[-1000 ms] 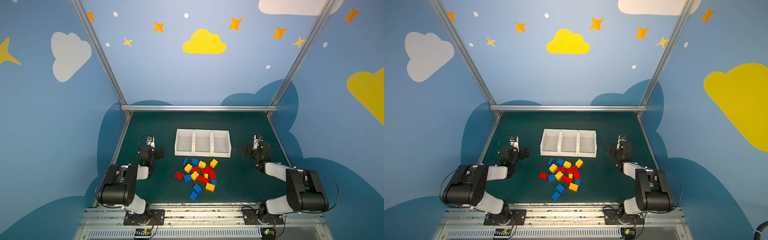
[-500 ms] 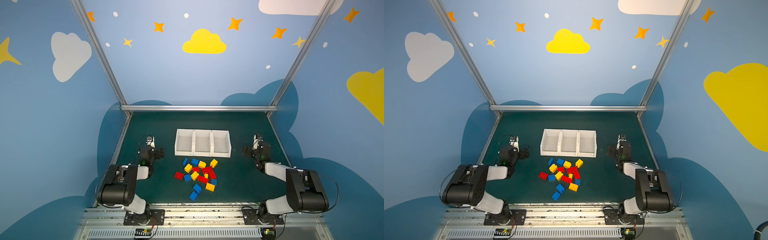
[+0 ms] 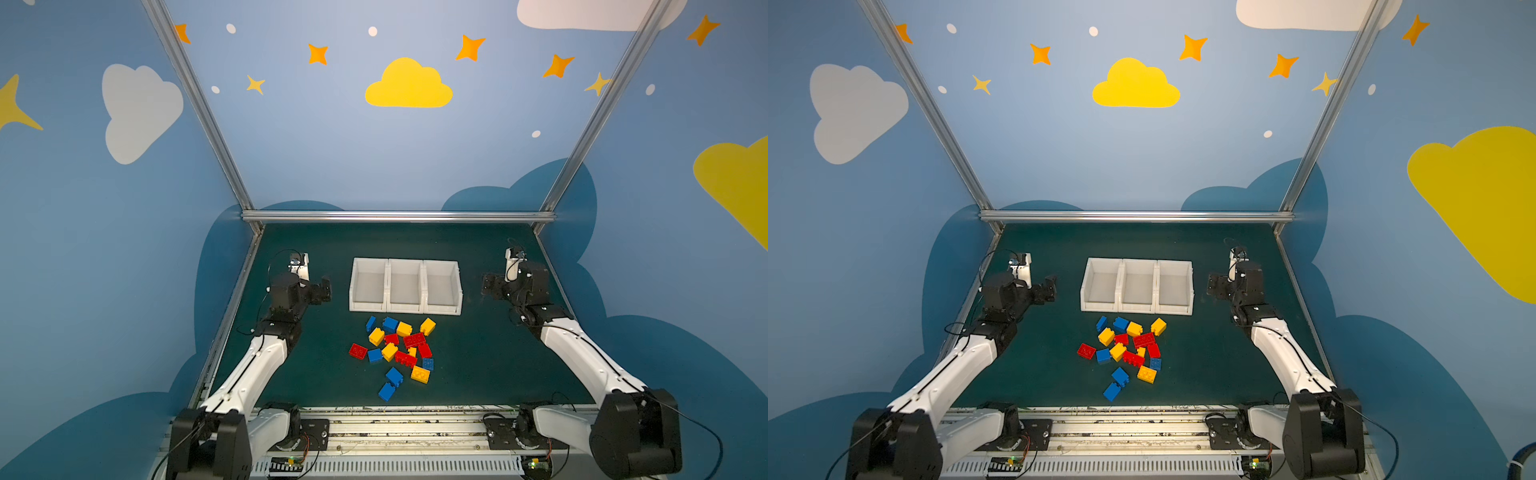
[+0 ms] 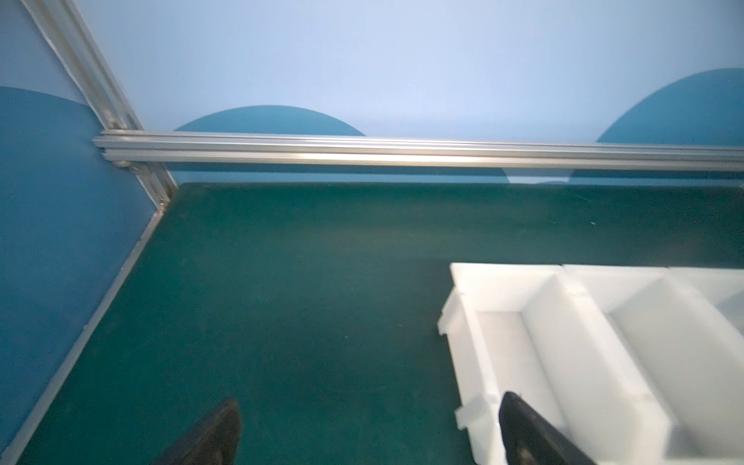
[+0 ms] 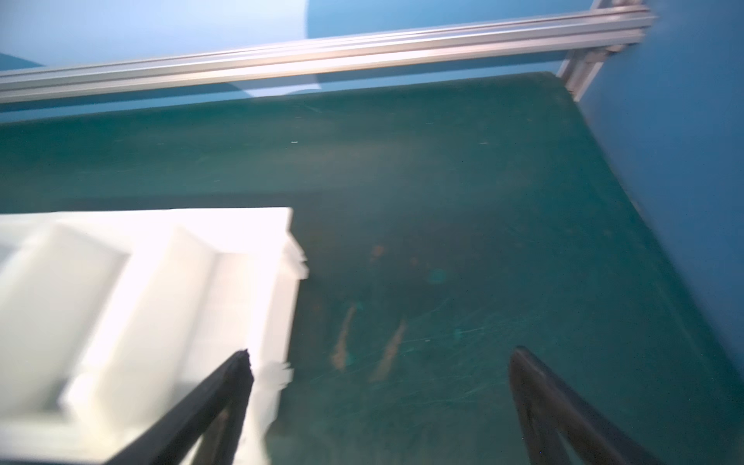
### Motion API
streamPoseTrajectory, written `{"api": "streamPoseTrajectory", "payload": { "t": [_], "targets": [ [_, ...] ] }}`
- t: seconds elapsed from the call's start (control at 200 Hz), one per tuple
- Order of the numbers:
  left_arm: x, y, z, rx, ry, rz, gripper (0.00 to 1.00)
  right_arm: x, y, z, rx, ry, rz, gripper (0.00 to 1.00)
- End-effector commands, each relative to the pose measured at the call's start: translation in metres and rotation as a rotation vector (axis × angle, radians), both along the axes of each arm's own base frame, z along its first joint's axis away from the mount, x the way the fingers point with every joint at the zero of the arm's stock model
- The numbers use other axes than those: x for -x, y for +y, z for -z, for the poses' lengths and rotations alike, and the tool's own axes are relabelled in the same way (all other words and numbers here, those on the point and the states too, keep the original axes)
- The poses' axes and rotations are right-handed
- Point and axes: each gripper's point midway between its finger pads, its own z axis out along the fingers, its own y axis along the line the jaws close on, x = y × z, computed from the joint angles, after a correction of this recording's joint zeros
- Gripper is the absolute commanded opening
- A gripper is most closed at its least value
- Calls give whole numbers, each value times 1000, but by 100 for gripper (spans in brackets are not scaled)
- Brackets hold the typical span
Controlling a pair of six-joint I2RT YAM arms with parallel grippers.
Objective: Sort the legos into containers by color
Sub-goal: 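Move both grippers forward toward the brick pile in front of the bin, then grasp a yellow brick with the right gripper while the left gripper hovers over the pile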
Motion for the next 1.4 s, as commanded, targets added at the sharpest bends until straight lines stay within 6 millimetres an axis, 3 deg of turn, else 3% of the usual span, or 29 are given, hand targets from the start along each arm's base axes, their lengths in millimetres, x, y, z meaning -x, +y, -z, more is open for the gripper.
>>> {"api": "streamPoseTrajectory", "payload": {
  "t": [0.0, 0.34, 0.656, 0.756, 0.946, 1.397],
  "targets": [
    [34, -13, 38, 32, 215, 19, 100, 38, 16, 36, -34, 235, -18, 99],
    [65, -79, 74, 70, 400, 190, 100, 83, 82, 63, -47, 513, -120, 98],
    [88, -97, 101, 100, 497, 197, 100, 119, 142, 87, 19, 636, -242, 93],
    [92, -102, 104, 106, 514, 210, 100, 119, 156, 93, 44, 657, -240, 91],
    [96, -107, 103, 144, 485, 224, 100, 108, 157, 102, 104, 676, -100, 89],
    [106, -114, 113, 188, 510, 263, 100, 88, 177, 124, 75, 719, 4, 84]
  ]
}}
